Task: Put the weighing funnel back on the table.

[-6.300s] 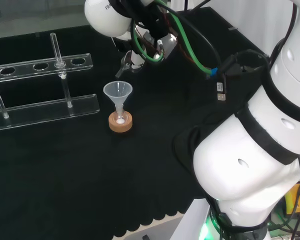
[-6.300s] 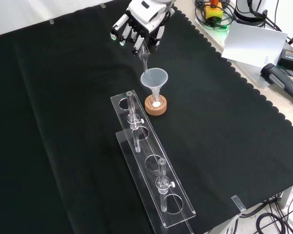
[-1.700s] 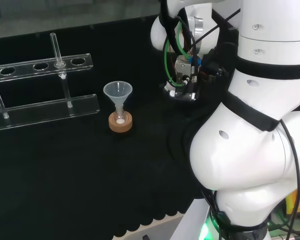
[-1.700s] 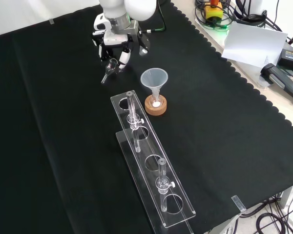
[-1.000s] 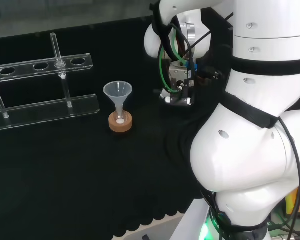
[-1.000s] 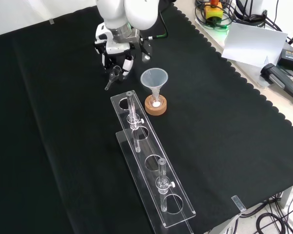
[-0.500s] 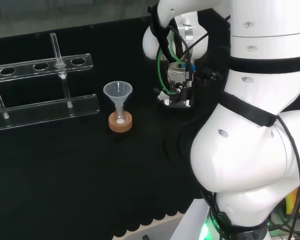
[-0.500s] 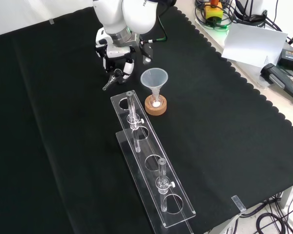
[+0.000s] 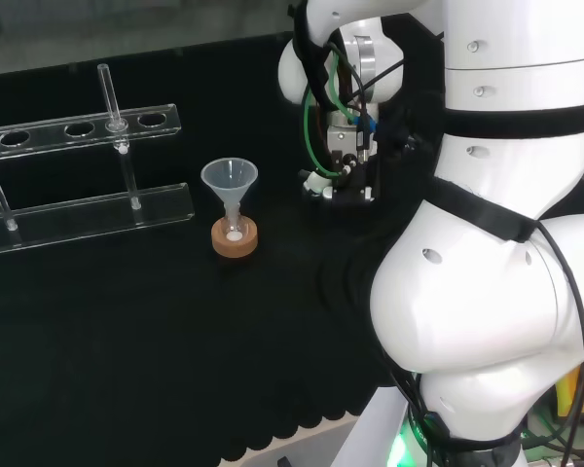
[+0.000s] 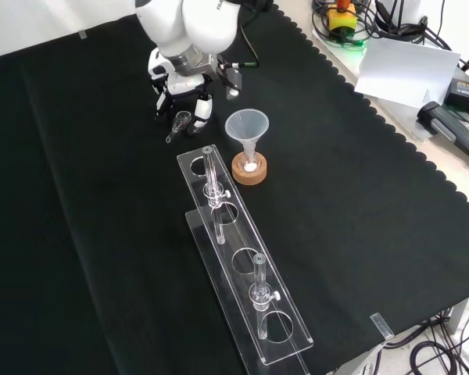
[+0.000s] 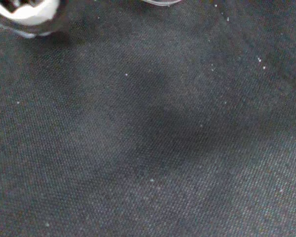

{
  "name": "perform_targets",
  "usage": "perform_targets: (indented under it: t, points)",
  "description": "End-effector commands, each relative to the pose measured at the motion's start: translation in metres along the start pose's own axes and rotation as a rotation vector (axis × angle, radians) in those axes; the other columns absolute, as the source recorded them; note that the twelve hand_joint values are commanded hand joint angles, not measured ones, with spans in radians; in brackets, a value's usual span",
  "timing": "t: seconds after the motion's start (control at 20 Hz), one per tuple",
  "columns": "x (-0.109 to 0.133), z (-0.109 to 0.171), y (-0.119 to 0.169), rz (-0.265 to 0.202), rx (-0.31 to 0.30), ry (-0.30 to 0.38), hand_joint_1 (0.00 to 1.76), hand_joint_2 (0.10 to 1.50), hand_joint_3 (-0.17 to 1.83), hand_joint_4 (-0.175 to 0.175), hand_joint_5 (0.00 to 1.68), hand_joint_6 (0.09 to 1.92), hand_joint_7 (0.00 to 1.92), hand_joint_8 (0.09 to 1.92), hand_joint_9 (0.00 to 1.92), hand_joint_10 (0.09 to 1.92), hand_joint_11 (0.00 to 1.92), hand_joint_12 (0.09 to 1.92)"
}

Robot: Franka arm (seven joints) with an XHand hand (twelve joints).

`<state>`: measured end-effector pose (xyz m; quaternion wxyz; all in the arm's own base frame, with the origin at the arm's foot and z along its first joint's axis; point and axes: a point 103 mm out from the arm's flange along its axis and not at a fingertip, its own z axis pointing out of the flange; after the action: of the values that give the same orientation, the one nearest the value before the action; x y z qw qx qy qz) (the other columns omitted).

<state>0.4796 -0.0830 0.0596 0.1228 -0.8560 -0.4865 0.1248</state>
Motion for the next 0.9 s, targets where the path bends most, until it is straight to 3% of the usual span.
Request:
perform_targets:
  t: [0.05,0.2,0.4,0.75,0.9]
  points:
    - [-0.002,-0.004,-0.002,-0.043,0.063,-0.045,0.69,0.53,0.44,0.086,0.63,0.18,0.87,0.09,0.87,0.09,0.00,1.32]
    - [-0.002,-0.013,-0.005,-0.065,0.060,-0.055,0.66,0.54,0.40,0.075,0.57,0.12,0.80,0.09,0.82,0.09,0.00,1.27]
    - [0.000,-0.031,-0.008,-0.150,0.116,-0.040,0.62,0.54,0.36,0.062,0.50,0.09,0.72,0.09,0.75,0.09,0.00,1.25]
    - [-0.002,-0.080,-0.028,-0.287,0.038,-0.021,0.57,0.54,0.29,0.041,0.35,0.09,0.59,0.09,0.61,0.09,0.00,1.24]
    - [-0.005,-0.097,-0.037,-0.321,0.019,-0.003,0.55,0.54,0.26,0.029,0.29,0.09,0.54,0.09,0.58,0.09,0.00,1.22]
